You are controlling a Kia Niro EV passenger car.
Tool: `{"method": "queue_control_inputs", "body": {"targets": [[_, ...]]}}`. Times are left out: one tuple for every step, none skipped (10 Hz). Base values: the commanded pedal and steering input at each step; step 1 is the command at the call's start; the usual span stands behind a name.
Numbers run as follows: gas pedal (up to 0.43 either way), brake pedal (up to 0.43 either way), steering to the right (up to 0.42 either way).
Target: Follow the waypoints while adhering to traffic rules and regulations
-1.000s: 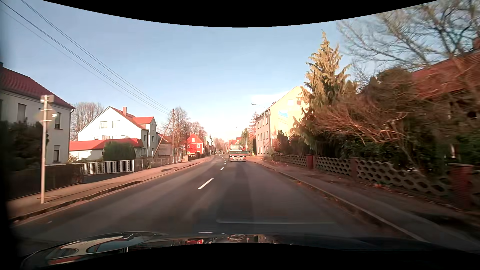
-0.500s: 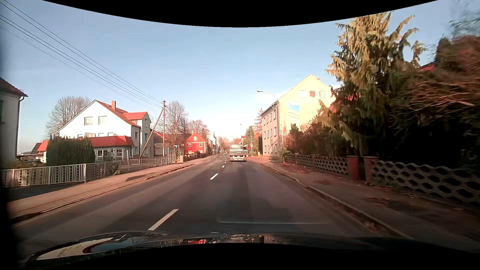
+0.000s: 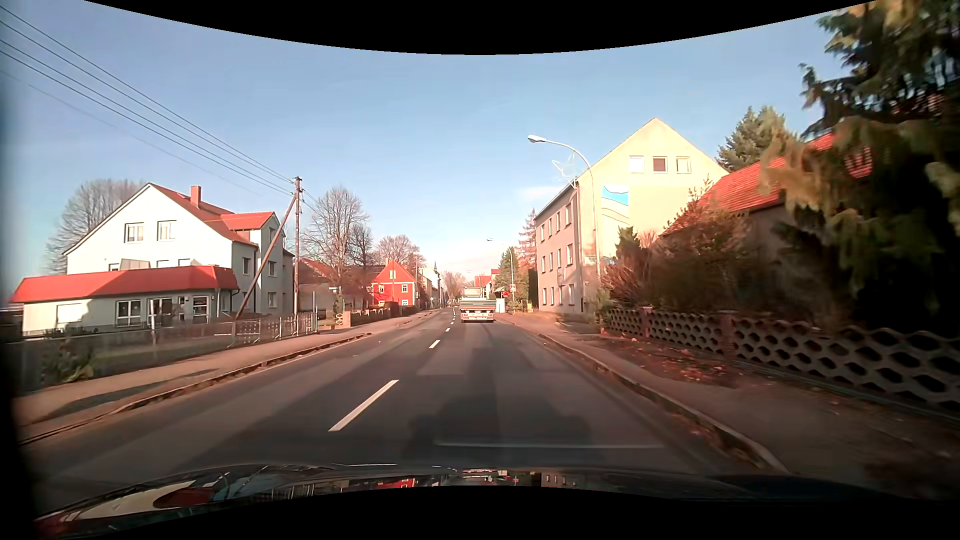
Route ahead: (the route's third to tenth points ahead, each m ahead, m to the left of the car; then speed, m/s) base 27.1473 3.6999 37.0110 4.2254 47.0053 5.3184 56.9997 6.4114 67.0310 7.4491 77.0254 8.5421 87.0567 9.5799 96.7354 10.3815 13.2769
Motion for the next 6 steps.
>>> {"method": "queue_control_inputs", "body": {"targets": [[0.13, 0.0, -0.018], [0.13, 0.0, -0.019], [0.13, 0.0, -0.019], [0.13, 0.0, -0.019], [0.13, 0.0, -0.019], [0.13, 0.0, -0.019]]}}
